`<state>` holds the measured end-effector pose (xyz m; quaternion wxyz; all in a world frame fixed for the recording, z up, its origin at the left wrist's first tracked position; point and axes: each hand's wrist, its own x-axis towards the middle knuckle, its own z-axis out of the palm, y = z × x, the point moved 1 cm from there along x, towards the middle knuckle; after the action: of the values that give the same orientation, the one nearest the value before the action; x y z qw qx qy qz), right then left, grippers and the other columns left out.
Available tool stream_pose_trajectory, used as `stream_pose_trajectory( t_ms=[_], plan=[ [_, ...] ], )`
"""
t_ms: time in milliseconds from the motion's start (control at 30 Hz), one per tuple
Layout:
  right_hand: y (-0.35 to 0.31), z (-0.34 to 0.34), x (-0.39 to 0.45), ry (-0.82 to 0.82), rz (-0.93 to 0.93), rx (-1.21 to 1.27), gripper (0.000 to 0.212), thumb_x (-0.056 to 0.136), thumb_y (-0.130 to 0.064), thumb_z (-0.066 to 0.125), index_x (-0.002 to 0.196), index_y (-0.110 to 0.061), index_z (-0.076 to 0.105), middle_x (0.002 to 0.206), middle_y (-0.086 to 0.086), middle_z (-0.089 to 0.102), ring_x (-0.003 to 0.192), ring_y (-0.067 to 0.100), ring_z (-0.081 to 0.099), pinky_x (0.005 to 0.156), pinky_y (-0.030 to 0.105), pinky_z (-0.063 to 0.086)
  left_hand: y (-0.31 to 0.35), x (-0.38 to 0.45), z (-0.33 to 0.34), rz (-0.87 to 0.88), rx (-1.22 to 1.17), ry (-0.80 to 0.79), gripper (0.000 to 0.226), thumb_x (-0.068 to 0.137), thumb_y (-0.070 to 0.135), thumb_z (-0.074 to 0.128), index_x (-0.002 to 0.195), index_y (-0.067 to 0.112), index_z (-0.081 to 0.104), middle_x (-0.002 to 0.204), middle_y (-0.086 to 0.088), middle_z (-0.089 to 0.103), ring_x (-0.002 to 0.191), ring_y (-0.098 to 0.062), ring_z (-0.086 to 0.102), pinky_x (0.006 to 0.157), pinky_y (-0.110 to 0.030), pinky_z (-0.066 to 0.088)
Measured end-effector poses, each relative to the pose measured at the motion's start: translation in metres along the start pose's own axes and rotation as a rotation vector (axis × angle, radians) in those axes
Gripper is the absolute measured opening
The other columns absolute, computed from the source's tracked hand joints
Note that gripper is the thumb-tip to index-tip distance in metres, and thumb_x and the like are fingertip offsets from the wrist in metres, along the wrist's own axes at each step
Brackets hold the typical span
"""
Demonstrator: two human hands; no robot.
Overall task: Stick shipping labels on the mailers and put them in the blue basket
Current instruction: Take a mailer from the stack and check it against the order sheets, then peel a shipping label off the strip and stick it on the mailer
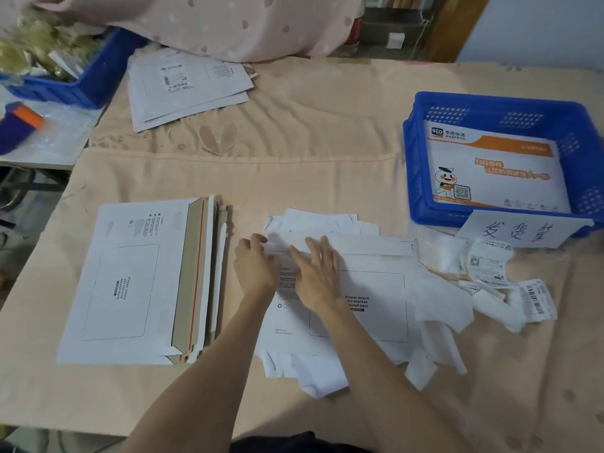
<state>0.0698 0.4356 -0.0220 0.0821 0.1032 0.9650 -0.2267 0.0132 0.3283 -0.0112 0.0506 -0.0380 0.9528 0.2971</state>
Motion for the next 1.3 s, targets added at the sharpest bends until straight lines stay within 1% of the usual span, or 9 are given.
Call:
stream_pose_trajectory(
  t_ms=[167, 267, 467, 600, 733, 833, 1000, 1133, 1300],
  plan=[
    [0.003, 0.001, -0.004, -0.11, 0.021, -0.073, 0.071, 0.094, -0.015, 0.044, 0.153, -0.035, 0.009, 0.161, -0.003, -0.006, 0.146, 0.027, -0.021, 0.12, 0.045, -0.007, -0.002, -0.022, 0.015, 0.339, 0.229, -0.061, 0.039, 0.08, 0.002, 0.058, 0.119, 0.008, 0.062, 0.119, -0.011, 0.057, 0.106, -0.035, 0.052, 0.082, -0.04, 0.042],
    [0.006, 0.001, -0.003, -0.116, 0.026, -0.034, 0.065, 0.097, -0.016, 0.04, 0.152, -0.035, 0.012, 0.161, -0.005, -0.005, 0.146, 0.025, -0.02, 0.12, 0.043, -0.007, -0.01, -0.033, 0.021, 0.361, 0.345, -0.113, 0.049, 0.084, 0.019, 0.064, 0.131, 0.014, 0.053, 0.134, -0.001, 0.05, 0.122, -0.028, 0.047, 0.093, -0.039, 0.041],
    [0.014, -0.011, 0.002, 0.23, 0.156, 0.383, 0.056, 0.089, 0.002, 0.044, 0.14, -0.019, 0.048, 0.148, -0.001, 0.041, 0.141, 0.019, 0.031, 0.114, 0.036, 0.029, -0.013, -0.031, 0.025, 0.35, 0.423, -0.031, 0.045, 0.083, 0.009, 0.059, 0.127, 0.016, 0.055, 0.129, 0.003, 0.053, 0.118, -0.022, 0.05, 0.096, -0.038, 0.038],
    [0.037, -0.029, -0.004, 0.455, 0.39, 0.179, 0.047, 0.085, 0.0, 0.052, 0.129, -0.016, 0.058, 0.137, 0.001, 0.049, 0.129, 0.022, 0.041, 0.107, 0.038, 0.034, -0.019, -0.025, 0.02, 0.284, 0.421, 0.053, 0.033, 0.083, 0.012, 0.059, 0.116, 0.016, 0.062, 0.117, -0.003, 0.06, 0.109, -0.027, 0.054, 0.093, -0.041, 0.04],
    [0.057, -0.032, -0.017, 0.438, 0.549, 0.039, 0.042, 0.086, -0.011, 0.058, 0.128, -0.015, 0.055, 0.14, 0.003, 0.045, 0.134, 0.025, 0.036, 0.104, 0.04, 0.028, -0.004, -0.022, 0.022, 0.203, 0.381, 0.08, 0.036, 0.07, 0.001, 0.065, 0.106, 0.006, 0.062, 0.108, -0.012, 0.06, 0.098, -0.034, 0.057, 0.084, -0.044, 0.045],
    [0.065, -0.027, -0.023, 0.367, 0.523, -0.036, 0.042, 0.093, -0.019, 0.051, 0.135, -0.015, 0.048, 0.147, 0.006, 0.039, 0.142, 0.024, 0.025, 0.108, 0.039, 0.024, 0.023, -0.027, 0.029, 0.385, 0.232, -0.021, 0.045, 0.067, -0.007, 0.06, 0.11, 0.005, 0.061, 0.116, -0.015, 0.059, 0.1, -0.037, 0.057, 0.079, -0.041, 0.046],
    [0.075, -0.022, -0.025, 0.154, 0.48, -0.097, 0.062, 0.097, -0.032, 0.044, 0.152, -0.019, 0.018, 0.16, 0.005, 0.012, 0.149, 0.019, 0.005, 0.113, 0.035, 0.017, 0.079, -0.045, 0.049, 0.618, 0.156, -0.303, 0.04, 0.089, 0.021, 0.045, 0.126, 0.013, 0.058, 0.133, -0.005, 0.051, 0.117, -0.027, 0.048, 0.094, -0.036, 0.035],
    [0.079, -0.024, -0.032, 0.007, 0.437, -0.117, 0.081, 0.092, -0.043, 0.048, 0.154, -0.022, 0.0, 0.161, 0.0, -0.002, 0.149, 0.016, -0.007, 0.116, 0.038, 0.013, 0.102, -0.056, 0.067, 0.411, 0.047, -0.391, 0.036, 0.097, 0.015, 0.039, 0.127, 0.016, 0.058, 0.123, -0.006, 0.059, 0.111, -0.027, 0.05, 0.092, -0.037, 0.04],
    [0.089, -0.051, -0.029, -0.039, 0.434, 0.154, 0.061, 0.096, -0.03, 0.046, 0.151, -0.022, 0.022, 0.16, -0.002, 0.014, 0.147, 0.015, 0.012, 0.116, 0.036, 0.018, 0.109, -0.064, 0.075, 0.188, -0.069, -0.431, 0.036, 0.099, 0.025, 0.034, 0.123, 0.014, 0.059, 0.121, -0.006, 0.061, 0.114, -0.028, 0.049, 0.096, -0.042, 0.038]
  ],
)
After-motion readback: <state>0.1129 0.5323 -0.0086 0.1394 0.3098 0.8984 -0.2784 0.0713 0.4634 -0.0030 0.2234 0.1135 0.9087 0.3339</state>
